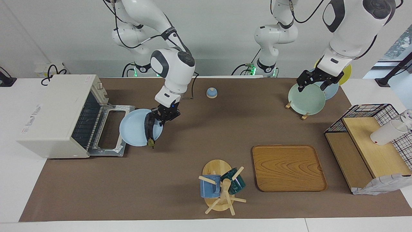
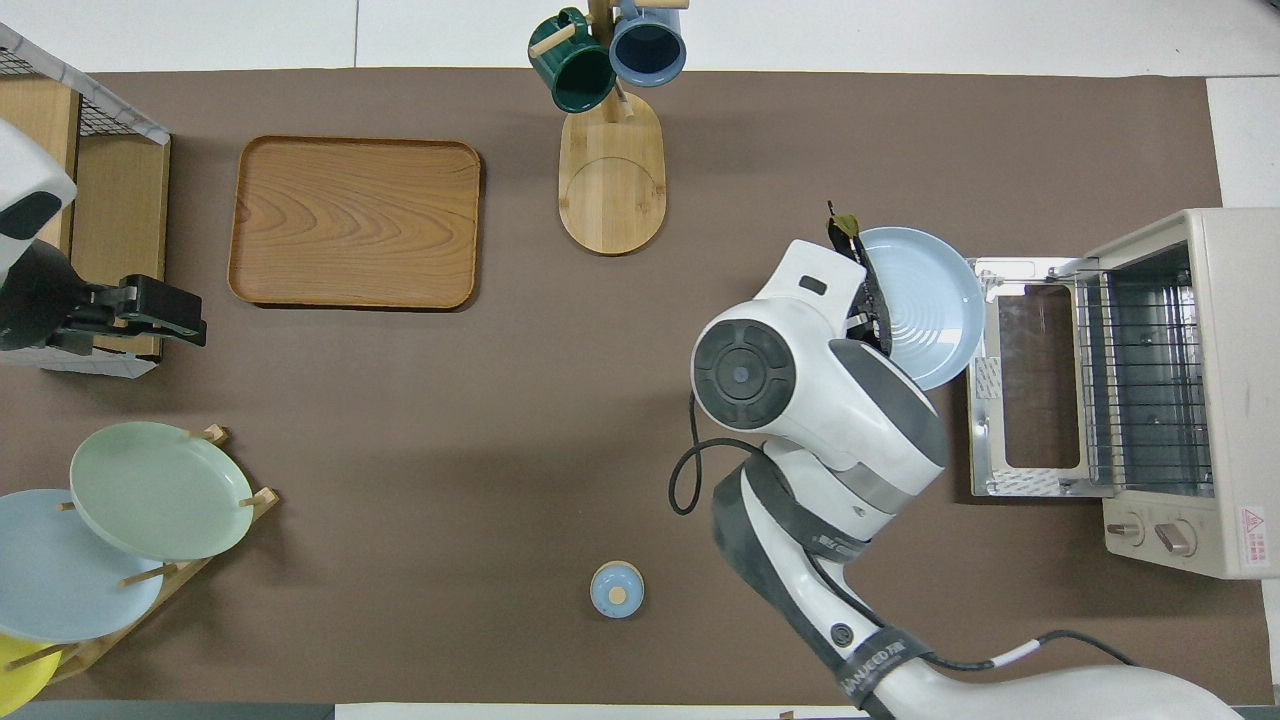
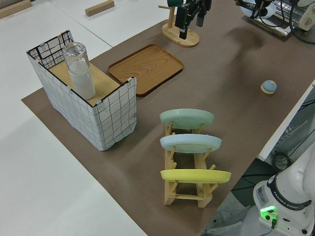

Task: Put eggplant into oven
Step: 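Carry the eggplant with the right gripper into the open oven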

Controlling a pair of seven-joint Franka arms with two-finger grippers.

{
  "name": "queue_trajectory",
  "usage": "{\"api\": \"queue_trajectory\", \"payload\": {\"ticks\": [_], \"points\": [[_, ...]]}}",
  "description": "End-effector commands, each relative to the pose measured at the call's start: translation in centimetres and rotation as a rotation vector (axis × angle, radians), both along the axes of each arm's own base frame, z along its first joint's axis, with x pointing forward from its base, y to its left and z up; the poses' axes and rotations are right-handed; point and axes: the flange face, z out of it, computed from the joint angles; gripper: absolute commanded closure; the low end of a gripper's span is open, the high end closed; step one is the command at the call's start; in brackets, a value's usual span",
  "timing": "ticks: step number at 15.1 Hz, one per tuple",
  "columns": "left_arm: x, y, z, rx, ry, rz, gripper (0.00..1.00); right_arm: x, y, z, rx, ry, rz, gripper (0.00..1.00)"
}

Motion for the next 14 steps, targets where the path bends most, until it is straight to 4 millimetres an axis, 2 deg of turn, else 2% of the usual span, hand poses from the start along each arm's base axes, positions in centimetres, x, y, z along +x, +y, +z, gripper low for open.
{"api": "queue_trajectory", "payload": {"ticks": [1,3,5,8,10,14], "points": [[-0.5,0.3,0.9,0.013,-0.016,-0.002,0.0,-1.7,-3.8,0.5,-0.024,0.009,-0.008,1.0],[-0.5,0.3,0.9,0.013,-0.016,-0.002,0.0,-2.0,-7.3,1.0,-0.027,0.018,-0.02,1.0],[-0.5,0.3,1.0,0.013,-0.017,-0.002,0.0,-1.7,-9.8,1.4,-0.032,0.028,-0.035,1.0],[-0.5,0.3,0.9,0.013,-0.016,-0.002,0.0,-1.5,-13.8,1.1,-0.025,0.03,-0.077,1.0],[-0.5,0.3,0.9,0.013,-0.016,-0.002,0.0,-1.5,-17.1,-0.1,-0.007,0.035,-0.068,1.0],[-0.5,0.3,0.9,0.013,-0.016,-0.002,0.0,-3.1,-21.9,-2.0,0.016,0.043,-0.075,1.0]]}}
